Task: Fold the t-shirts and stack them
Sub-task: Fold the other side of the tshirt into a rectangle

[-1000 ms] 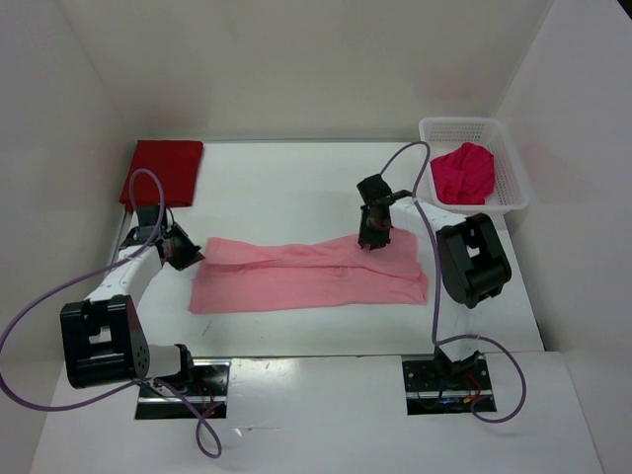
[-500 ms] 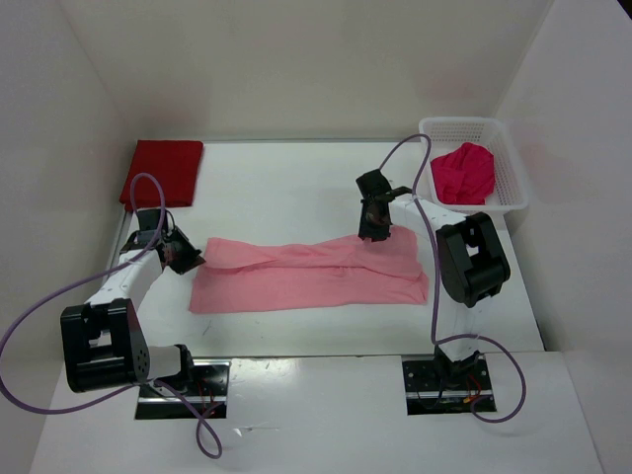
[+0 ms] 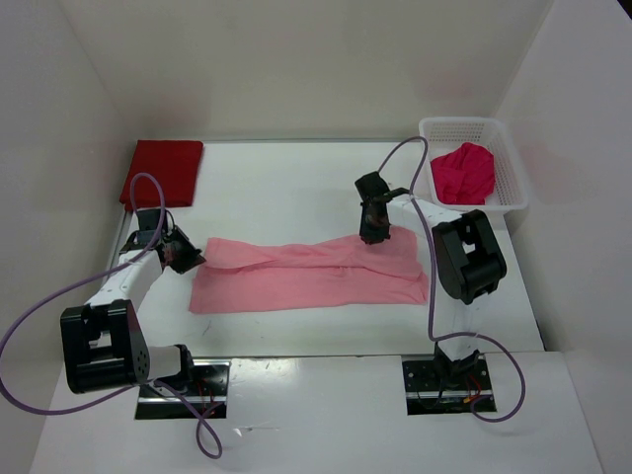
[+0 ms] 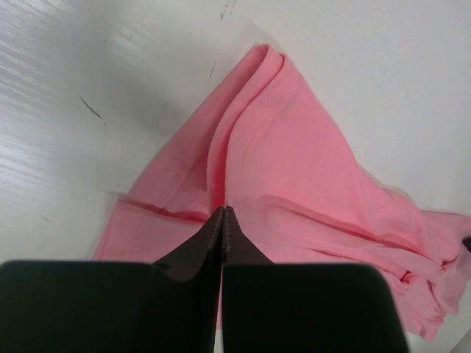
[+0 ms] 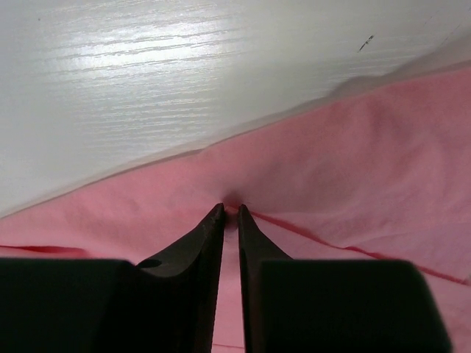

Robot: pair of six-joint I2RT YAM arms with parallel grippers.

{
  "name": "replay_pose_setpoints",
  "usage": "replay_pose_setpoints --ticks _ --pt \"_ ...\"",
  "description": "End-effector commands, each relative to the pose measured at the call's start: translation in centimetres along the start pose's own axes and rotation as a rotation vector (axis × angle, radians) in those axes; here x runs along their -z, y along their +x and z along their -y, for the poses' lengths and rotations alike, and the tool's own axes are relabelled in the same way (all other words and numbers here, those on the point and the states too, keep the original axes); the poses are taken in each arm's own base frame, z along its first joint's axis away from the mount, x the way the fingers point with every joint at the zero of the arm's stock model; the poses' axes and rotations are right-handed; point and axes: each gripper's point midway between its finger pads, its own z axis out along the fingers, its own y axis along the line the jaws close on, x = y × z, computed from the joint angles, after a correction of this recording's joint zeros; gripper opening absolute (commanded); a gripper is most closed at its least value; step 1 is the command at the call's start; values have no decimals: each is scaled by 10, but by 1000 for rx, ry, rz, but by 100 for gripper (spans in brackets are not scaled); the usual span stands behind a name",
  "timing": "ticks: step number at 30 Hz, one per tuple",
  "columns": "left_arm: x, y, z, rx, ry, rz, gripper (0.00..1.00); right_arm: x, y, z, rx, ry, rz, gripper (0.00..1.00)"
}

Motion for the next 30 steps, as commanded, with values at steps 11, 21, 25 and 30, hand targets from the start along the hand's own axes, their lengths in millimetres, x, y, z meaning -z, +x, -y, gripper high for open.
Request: replay_pose_setpoints --ticks 11,21,25,30 --pt "2 -3 5 16 40 27 0 45 -14 0 -10 -34 90 2" --pt "4 -4 7 23 45 34 0 101 41 -4 -57 -192 27 0" --pt "5 -9 11 20 56 49 0 108 71 -18 -79 -260 -47 0" --pt "7 -11 11 18 54 62 0 113 103 -33 -88 -318 -113 2"
